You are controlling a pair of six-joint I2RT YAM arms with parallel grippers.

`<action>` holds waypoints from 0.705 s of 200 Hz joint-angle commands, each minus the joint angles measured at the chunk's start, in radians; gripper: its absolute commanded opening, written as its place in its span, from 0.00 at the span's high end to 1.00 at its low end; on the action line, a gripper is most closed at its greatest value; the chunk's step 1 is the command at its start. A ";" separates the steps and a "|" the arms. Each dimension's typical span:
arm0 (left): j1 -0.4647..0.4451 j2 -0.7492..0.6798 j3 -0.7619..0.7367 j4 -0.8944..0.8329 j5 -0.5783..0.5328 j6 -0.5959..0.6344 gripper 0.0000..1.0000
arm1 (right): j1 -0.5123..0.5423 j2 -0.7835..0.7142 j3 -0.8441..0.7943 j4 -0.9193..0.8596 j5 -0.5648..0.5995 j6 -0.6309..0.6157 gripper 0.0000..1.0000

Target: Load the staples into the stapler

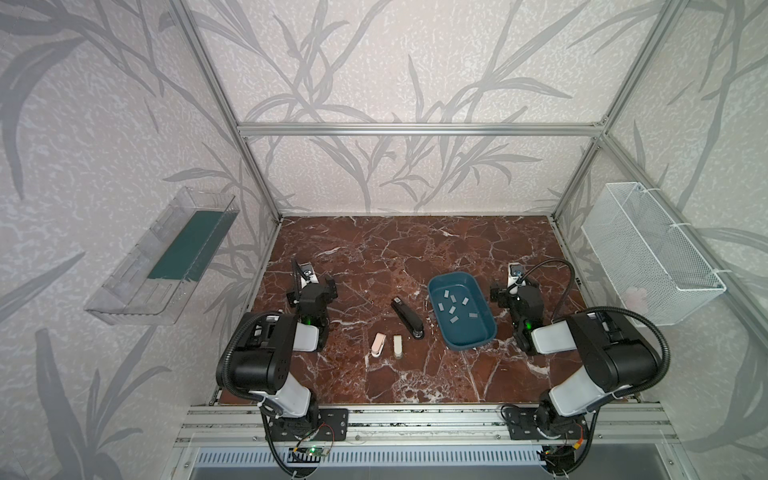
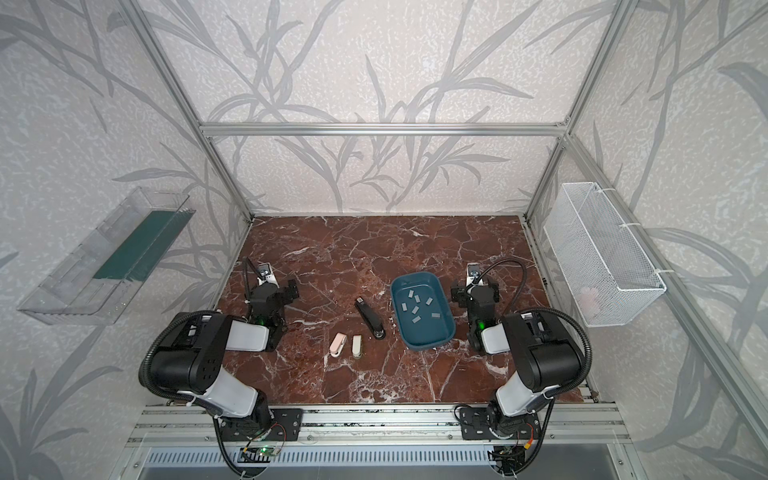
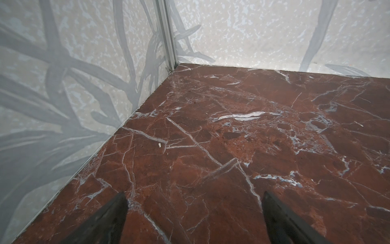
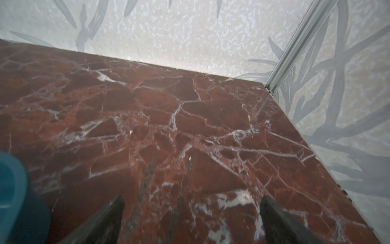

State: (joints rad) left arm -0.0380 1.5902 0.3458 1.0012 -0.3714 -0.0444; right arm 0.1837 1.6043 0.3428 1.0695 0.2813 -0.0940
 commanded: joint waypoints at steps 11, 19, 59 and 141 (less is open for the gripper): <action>0.004 -0.009 0.015 0.004 0.001 -0.002 0.01 | 0.005 0.025 -0.104 0.230 0.018 -0.005 0.01; 0.004 -0.009 0.015 0.003 0.002 -0.001 0.01 | -0.002 0.035 -0.125 0.283 0.014 0.003 0.01; 0.003 -0.009 0.016 0.005 0.000 0.000 0.01 | -0.012 -0.007 -0.014 0.016 -0.008 0.016 0.01; 0.003 -0.009 0.015 0.004 0.000 0.000 0.01 | -0.010 -0.004 0.009 -0.019 0.004 0.015 0.01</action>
State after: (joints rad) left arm -0.0380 1.5902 0.3458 1.0016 -0.3717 -0.0444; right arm 0.1764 1.6146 0.3317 1.0615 0.2783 -0.0933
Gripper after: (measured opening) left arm 0.991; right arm 0.990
